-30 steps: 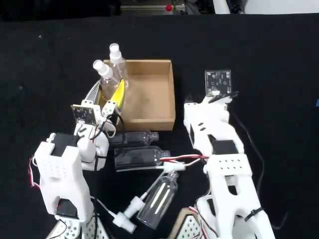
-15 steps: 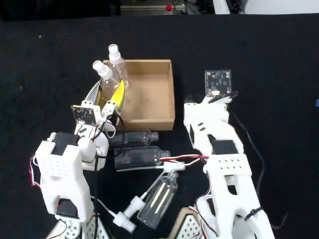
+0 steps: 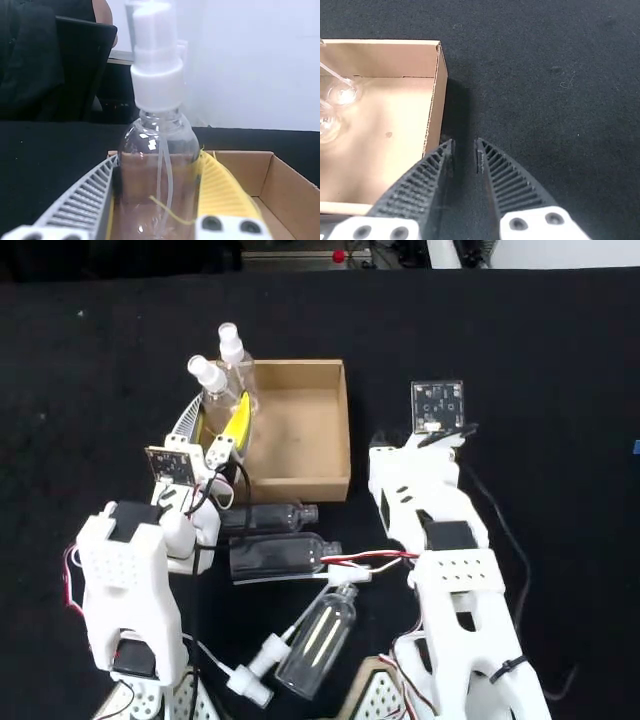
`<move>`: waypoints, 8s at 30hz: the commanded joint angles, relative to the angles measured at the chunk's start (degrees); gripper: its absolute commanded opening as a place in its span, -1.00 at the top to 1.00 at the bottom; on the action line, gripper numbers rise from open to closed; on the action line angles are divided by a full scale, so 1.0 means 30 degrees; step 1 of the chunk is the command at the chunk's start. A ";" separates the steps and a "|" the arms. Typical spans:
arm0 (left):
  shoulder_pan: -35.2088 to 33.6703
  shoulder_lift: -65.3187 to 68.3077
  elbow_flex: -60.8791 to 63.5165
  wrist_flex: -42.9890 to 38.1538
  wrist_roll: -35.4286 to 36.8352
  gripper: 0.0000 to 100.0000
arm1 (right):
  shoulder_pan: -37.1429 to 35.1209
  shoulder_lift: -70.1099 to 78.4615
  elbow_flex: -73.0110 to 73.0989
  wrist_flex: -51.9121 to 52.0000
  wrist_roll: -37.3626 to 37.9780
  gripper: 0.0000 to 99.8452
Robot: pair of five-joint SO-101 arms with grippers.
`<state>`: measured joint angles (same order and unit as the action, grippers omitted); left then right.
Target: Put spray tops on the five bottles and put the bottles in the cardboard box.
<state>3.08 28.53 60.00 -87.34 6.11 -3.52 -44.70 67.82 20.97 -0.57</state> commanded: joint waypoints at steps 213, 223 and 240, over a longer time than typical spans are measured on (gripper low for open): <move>-0.5582 -3.3495 1.0359 3.3348 0.2139 0.48 | -0.3048 1.3963 -1.2586 0.8117 -0.0381 0.68; -0.5582 -3.3495 1.0359 3.3319 0.2110 0.48 | -0.2960 1.4227 -1.2293 0.8059 0.1465 0.96; -0.5582 -3.3495 1.0359 3.3348 0.2110 0.48 | -0.2930 1.4051 -1.1590 0.8117 0.5597 0.98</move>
<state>-14.42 -72.13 93.93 12.62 12.88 -11.69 -1.45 33.98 45.14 14.46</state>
